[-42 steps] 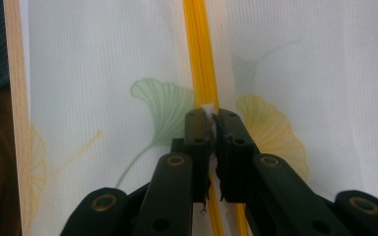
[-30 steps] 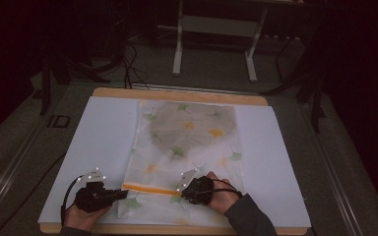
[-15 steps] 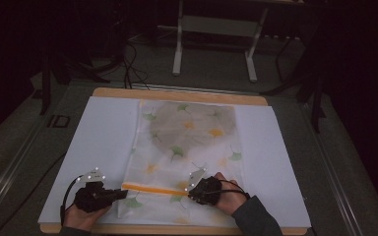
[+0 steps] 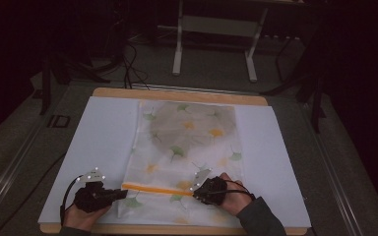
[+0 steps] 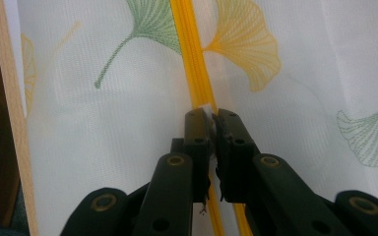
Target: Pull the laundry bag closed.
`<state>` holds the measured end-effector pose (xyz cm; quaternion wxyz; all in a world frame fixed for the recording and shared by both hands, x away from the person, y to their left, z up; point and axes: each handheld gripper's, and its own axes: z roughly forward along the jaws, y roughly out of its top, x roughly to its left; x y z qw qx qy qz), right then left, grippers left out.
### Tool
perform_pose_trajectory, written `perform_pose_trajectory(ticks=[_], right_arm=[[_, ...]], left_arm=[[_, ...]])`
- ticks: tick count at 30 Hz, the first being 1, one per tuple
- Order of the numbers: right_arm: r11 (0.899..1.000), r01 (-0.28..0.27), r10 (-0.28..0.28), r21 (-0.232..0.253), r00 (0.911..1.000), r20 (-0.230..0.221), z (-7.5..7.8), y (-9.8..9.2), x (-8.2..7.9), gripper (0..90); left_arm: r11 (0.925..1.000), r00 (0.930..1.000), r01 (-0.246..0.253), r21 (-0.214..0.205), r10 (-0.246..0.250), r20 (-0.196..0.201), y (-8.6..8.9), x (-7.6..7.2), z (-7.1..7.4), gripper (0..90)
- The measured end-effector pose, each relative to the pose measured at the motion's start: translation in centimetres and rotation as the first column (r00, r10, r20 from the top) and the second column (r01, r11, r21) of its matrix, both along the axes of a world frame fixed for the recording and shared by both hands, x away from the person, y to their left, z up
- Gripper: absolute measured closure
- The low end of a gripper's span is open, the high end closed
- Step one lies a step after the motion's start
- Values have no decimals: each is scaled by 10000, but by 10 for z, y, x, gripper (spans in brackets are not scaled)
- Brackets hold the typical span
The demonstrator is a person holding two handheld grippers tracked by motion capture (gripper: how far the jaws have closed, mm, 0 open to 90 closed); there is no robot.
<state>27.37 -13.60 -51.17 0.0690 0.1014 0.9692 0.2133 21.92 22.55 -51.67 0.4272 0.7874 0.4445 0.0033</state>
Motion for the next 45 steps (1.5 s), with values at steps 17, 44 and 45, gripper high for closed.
perform_pose_trajectory(ticks=[17, 44, 45], right_arm=[[9997, 65, -65, -242, 10000, -9, 2, -11, 0, 847], [9979, 253, -250, -598, 9997, 52, 3, -28, 0, 847], [9981, 275, -274, -552, 9996, 36, 3, -29, 0, 847]], left_arm=[[10000, 10000, -6, 14, 6, -2, 1, 0, 0, 880], [10000, 10000, -61, 4, 61, 0, 1, 0, 0, 880], [10000, 10000, -58, 13, 58, 8, 1, 0, 0, 880]])
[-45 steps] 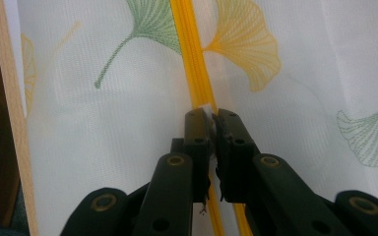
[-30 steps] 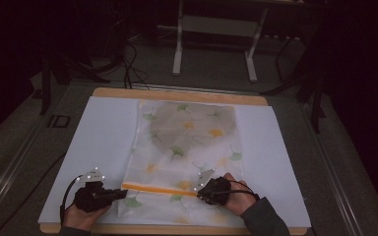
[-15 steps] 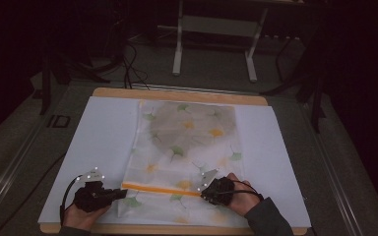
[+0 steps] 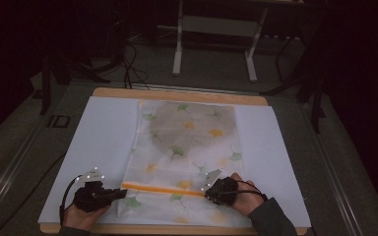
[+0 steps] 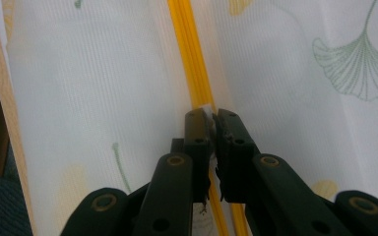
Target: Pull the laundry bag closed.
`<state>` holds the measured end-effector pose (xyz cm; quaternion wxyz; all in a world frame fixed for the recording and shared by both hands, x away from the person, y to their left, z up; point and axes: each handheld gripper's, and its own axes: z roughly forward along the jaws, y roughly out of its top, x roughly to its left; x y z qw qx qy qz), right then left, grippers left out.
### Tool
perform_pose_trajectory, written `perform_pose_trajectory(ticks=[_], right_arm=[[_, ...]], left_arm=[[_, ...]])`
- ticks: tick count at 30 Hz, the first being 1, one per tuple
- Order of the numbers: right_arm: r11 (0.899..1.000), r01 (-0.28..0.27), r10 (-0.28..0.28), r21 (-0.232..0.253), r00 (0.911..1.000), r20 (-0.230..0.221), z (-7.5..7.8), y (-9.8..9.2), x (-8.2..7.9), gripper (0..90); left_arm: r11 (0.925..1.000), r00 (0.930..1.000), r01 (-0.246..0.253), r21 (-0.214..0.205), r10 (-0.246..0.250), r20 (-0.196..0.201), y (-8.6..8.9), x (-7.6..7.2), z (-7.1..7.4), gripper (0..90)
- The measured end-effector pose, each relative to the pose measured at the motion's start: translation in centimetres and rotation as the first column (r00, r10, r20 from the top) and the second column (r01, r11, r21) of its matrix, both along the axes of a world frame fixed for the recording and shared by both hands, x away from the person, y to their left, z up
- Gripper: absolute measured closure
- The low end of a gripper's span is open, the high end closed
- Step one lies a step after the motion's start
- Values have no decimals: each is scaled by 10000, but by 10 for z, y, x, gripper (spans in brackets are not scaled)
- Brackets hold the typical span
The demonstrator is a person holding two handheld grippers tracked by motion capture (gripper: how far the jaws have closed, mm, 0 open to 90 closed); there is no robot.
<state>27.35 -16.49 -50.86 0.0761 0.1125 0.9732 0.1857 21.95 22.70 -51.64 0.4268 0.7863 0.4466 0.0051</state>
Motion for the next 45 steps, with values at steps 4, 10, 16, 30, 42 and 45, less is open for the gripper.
perform_pose_trajectory(ticks=[4, 10, 16, 30, 42, 45], right_arm=[[10000, 27, -27, -52, 10000, 11, 0, -3, 0, 847], [9998, 102, -102, -156, 9999, -6, 1, -7, 0, 847], [9996, 139, -139, -234, 9999, -13, 1, -13, 1, 847], [9988, 294, -296, -396, 9995, -55, 2, -22, 1, 847], [9982, 459, -460, -376, 9989, -37, 2, -29, 2, 846], [9978, 520, -521, -416, 9986, -28, 3, -32, 2, 847]], left_arm=[[10000, 10000, 8, -1, -8, -8, 0, 0, 0, 880], [10000, 10000, -9, -14, 9, 2, 0, 0, 0, 881], [10000, 10000, -21, -27, 21, 3, 1, 0, 0, 881], [10000, 10000, -15, -45, 15, 11, 1, 0, 0, 881], [10000, 10000, -31, -25, 31, 14, 1, 0, 0, 881], [10000, 10000, -51, -37, 51, 6, 1, 0, 0, 882]])
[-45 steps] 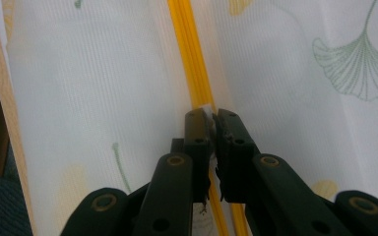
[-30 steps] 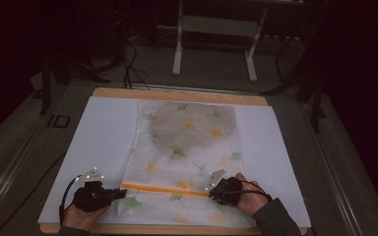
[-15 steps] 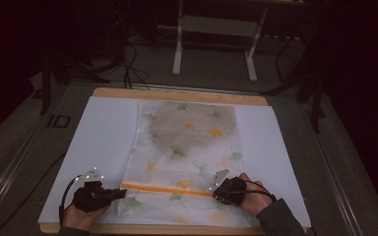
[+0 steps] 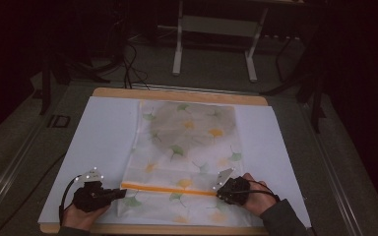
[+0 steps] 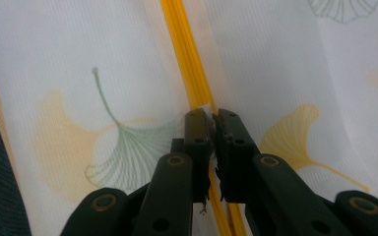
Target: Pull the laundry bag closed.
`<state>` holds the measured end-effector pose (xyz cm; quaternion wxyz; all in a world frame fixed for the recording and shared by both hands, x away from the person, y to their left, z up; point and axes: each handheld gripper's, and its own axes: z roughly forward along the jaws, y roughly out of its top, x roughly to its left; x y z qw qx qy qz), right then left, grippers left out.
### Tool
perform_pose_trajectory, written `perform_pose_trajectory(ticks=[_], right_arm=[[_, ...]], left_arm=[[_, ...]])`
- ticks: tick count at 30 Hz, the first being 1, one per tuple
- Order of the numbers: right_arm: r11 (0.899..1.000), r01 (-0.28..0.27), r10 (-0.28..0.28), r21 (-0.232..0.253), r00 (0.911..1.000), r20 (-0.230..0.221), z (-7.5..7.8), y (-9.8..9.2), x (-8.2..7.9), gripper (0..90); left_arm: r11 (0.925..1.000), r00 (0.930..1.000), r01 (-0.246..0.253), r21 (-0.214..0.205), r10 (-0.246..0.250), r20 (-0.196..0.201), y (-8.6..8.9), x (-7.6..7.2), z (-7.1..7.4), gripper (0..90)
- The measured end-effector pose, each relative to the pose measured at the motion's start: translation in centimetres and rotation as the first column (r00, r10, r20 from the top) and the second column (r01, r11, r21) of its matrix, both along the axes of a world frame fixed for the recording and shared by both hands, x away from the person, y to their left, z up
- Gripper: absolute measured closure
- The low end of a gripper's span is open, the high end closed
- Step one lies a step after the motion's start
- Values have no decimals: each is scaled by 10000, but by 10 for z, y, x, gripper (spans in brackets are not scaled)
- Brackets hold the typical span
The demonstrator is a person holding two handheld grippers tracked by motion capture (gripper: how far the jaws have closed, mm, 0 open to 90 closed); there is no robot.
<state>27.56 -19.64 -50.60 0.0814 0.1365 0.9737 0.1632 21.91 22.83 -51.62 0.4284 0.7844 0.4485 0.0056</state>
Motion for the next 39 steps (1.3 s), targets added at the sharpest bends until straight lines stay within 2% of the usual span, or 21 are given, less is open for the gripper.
perform_pose_trajectory(ticks=[39], right_arm=[[9993, 361, -361, -52, 9993, 24, 1, -22, 0, 846]], left_arm=[[10000, 10000, -8, 40, 8, -9, 1, 0, 0, 882]])
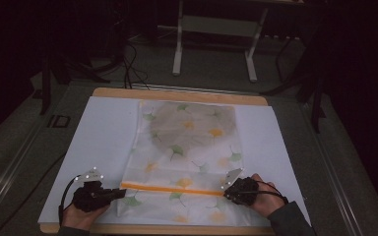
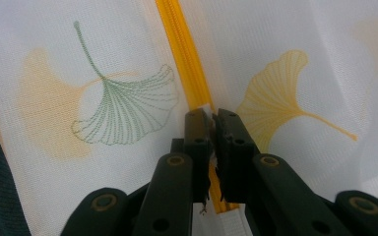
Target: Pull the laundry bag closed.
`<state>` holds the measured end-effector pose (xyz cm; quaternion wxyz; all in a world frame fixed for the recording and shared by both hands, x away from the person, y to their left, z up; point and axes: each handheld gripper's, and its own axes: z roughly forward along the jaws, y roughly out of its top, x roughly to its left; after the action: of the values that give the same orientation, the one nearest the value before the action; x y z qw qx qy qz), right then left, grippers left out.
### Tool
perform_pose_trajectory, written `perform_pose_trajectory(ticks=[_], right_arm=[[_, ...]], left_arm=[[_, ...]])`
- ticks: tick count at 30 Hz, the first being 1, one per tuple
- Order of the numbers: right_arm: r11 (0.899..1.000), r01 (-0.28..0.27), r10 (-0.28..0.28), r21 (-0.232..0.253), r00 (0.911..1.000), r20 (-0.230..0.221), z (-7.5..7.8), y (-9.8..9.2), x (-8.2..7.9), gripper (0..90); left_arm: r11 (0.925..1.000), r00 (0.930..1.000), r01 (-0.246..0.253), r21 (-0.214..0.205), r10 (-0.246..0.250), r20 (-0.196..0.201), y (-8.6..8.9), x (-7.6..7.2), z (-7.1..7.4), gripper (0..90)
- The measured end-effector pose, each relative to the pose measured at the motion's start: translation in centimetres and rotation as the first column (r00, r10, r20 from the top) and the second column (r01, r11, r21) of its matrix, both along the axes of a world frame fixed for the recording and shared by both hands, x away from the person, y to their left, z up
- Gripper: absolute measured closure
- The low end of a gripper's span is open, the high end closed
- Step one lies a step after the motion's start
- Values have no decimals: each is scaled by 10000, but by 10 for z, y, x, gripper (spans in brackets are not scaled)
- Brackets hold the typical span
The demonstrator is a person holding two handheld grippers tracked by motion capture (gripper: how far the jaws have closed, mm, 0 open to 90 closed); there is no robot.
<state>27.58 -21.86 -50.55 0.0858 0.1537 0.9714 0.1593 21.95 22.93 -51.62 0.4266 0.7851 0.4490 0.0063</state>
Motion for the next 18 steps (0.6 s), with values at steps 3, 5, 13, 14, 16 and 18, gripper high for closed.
perform_pose_trajectory(ticks=[3, 5, 13, 14, 16, 18], right_arm=[[10000, -2, 2, -8, 10000, -16, 0, 0, 0, 847], [10000, 5, -5, -71, 10000, -44, 0, 1, 0, 847], [9997, 38, -39, -259, 10000, -53, 1, -3, 0, 846], [9997, 95, -96, -235, 9999, -45, 1, -6, 0, 846], [9998, 112, -113, -184, 9999, -64, 1, -8, 0, 847], [9997, 157, -158, -202, 9999, -69, 1, -9, -1, 846]], left_arm=[[10000, 10000, -1, -10, 1, -3, 0, 0, 0, 882], [10000, 10000, 3, -6, -3, 4, 0, 0, 0, 882], [10000, 10000, -5, -6, 5, 9, 1, 0, 0, 882], [10000, 10000, -11, 1, 11, 6, 1, 0, 0, 882], [10000, 10000, -1, 4, 1, -1, 1, 0, 0, 882], [10000, 10000, -5, 14, 5, 3, 1, 0, 0, 882]])
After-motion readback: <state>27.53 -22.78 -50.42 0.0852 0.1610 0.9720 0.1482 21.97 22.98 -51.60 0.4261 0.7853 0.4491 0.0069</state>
